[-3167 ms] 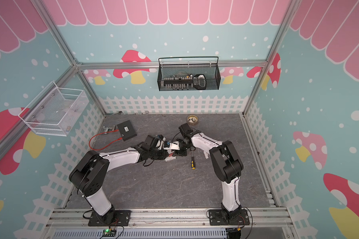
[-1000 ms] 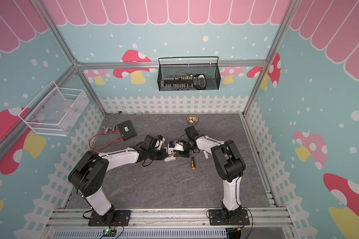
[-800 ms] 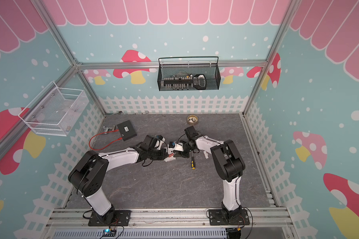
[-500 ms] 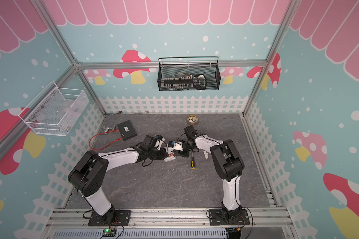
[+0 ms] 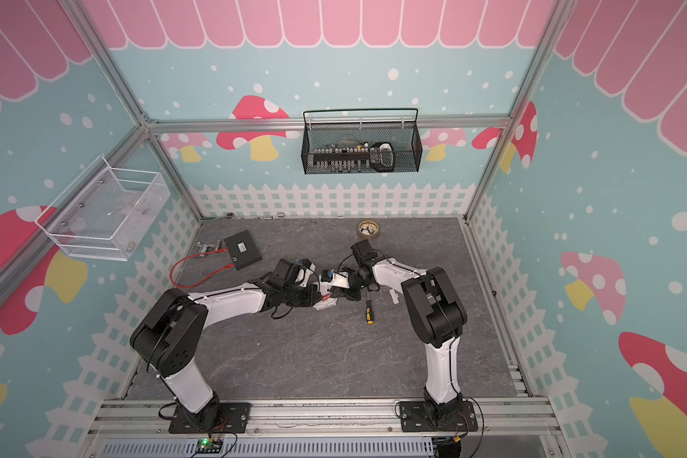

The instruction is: Remove the battery from the alarm

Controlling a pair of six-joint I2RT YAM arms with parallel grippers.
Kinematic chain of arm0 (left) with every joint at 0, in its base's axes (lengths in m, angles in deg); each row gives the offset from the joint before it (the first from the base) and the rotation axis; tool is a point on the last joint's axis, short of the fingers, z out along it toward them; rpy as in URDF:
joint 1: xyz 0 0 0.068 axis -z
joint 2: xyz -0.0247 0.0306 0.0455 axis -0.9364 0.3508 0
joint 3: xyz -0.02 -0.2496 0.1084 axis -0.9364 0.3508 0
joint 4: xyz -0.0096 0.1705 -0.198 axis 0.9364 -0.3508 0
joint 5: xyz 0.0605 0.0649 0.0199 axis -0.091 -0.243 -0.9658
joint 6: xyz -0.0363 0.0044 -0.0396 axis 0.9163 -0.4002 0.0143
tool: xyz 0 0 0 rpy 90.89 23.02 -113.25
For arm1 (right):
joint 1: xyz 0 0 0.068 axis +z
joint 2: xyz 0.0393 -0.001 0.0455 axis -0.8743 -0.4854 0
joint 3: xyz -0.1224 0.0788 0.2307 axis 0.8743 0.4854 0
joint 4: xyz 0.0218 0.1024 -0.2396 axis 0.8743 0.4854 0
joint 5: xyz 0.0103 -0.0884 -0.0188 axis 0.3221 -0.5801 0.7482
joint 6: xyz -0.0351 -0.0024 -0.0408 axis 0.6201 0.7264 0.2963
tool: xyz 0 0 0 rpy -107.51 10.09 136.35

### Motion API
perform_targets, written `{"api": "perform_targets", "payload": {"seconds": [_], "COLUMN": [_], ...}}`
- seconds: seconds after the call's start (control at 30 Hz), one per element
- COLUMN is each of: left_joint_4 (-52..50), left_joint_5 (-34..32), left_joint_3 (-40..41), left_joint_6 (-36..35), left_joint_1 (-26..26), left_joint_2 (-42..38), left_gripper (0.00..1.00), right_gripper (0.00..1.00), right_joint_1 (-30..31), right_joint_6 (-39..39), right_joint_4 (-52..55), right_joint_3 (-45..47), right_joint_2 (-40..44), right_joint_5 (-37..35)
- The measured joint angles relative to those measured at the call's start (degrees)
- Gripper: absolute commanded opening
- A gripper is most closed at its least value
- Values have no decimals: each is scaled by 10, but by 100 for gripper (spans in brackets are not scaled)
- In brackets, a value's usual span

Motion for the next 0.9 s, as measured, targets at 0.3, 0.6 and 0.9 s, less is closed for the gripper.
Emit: {"api": "perform_targets", "payload": {"seconds": [0.3,0.6,0.9], "left_joint_4": [1,1,-1], "left_joint_5": [0,0,0], "left_joint_3": [0,1,3], "left_joint_6": [0,0,0], "left_joint_1": [0,0,0], "left_joint_2": [0,-1,-4], "left_gripper": [0,0,0], "right_gripper": [17,17,17], "right_joint_1": [2,1,0], "right_joint_6": [-4,-13,-88], "right_joint_4": [6,9,45], "right_joint_3": [3,17,17], "right_joint_2": [11,86,137], "right_joint_5": [-16,-51,-129]}}
